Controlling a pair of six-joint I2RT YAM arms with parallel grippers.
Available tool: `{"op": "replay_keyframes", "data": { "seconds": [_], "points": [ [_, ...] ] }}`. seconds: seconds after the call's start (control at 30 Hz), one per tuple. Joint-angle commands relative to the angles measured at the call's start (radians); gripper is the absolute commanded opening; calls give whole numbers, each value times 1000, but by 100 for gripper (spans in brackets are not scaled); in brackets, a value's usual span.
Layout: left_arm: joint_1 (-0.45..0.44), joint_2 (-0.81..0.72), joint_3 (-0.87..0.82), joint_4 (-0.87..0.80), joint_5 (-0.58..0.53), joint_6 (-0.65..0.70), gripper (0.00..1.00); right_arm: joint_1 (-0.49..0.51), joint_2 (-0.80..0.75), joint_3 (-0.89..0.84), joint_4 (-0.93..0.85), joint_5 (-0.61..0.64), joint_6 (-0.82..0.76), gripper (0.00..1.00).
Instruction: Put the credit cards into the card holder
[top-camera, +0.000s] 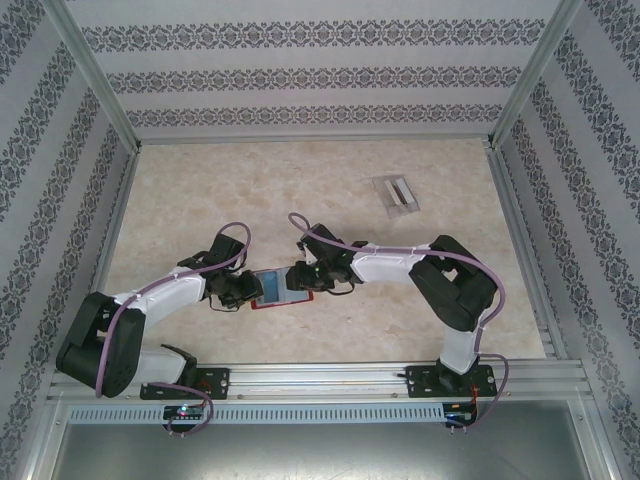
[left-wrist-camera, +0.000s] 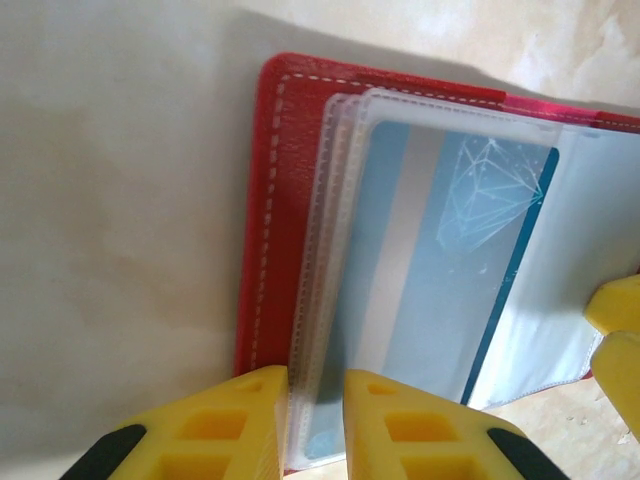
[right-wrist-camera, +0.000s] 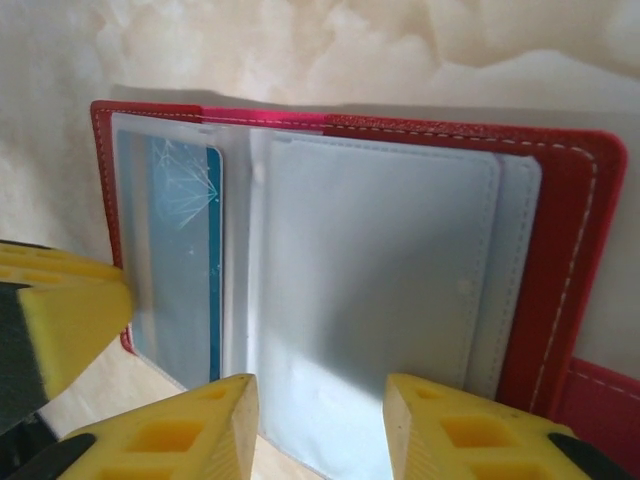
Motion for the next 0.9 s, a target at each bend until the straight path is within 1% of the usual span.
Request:
{"op": "replay_keyframes", "data": {
  "seconds": [0.0, 0.07, 0.17, 0.43, 0.5, 0.63, 0.73, 0.87],
  "points": [
    [7, -27, 2, -17, -14, 6, 22, 28, -69, 44, -175, 152, -37, 44],
    [8, -26, 3, -20, -13, 7, 22, 42, -81, 47, -206, 197, -32, 45],
    [8, -14, 4, -11, -9, 7, 22, 53, -67, 51, -225, 229, -31, 45],
    [8, 20, 0, 2, -1, 12, 24, 72, -7, 64, -217, 213, -13, 45],
    [7, 23, -2, 7, 1, 10, 24, 74, 7, 70, -208, 203, -13, 43],
    [7, 35, -4, 20, 17, 9, 24, 77, 22, 85, -204, 195, -19, 34],
    [7, 38, -7, 25, 24, 10, 24, 78, 25, 91, -205, 192, -25, 29],
    [8, 41, -7, 32, 29, 11, 23, 80, 21, 93, -198, 186, -29, 27]
  ]
}}
